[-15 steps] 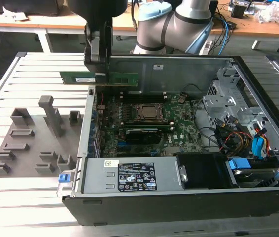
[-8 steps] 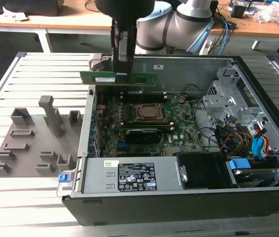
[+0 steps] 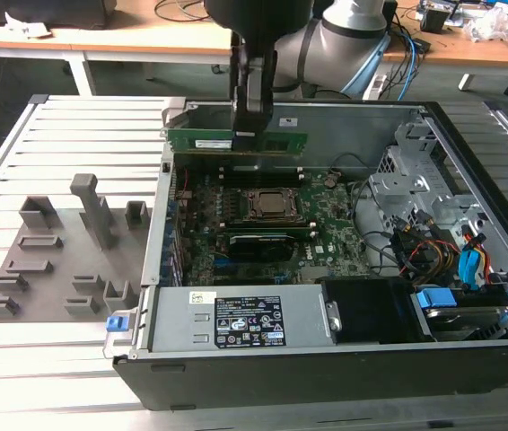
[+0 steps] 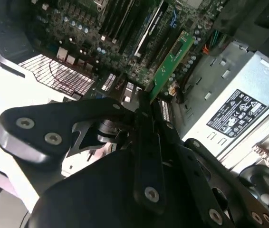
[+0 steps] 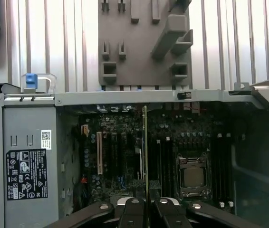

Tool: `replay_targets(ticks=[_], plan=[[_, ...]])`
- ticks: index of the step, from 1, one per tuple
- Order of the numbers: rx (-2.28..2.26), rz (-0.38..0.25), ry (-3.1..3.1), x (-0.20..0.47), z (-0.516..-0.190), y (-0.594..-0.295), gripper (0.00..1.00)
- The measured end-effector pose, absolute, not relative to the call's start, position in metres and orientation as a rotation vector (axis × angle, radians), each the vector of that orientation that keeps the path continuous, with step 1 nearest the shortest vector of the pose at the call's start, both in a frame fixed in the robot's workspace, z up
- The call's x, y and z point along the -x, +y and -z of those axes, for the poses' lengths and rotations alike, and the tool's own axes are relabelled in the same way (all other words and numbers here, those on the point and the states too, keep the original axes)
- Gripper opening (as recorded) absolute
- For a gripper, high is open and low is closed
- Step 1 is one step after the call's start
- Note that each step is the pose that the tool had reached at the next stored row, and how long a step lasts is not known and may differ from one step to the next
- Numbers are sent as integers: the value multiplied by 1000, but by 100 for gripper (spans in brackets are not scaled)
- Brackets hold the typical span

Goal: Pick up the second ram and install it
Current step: 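Pick up the second ram and move it above second insertion slot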

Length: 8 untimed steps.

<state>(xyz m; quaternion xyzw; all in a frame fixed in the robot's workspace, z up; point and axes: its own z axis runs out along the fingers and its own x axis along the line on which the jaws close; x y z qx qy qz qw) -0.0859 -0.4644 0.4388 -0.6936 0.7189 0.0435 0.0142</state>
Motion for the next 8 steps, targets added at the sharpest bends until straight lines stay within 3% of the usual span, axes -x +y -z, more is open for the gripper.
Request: replay_targets(ticks=[8], plan=[[2158,-149,2237,65,-432,-457,14]])
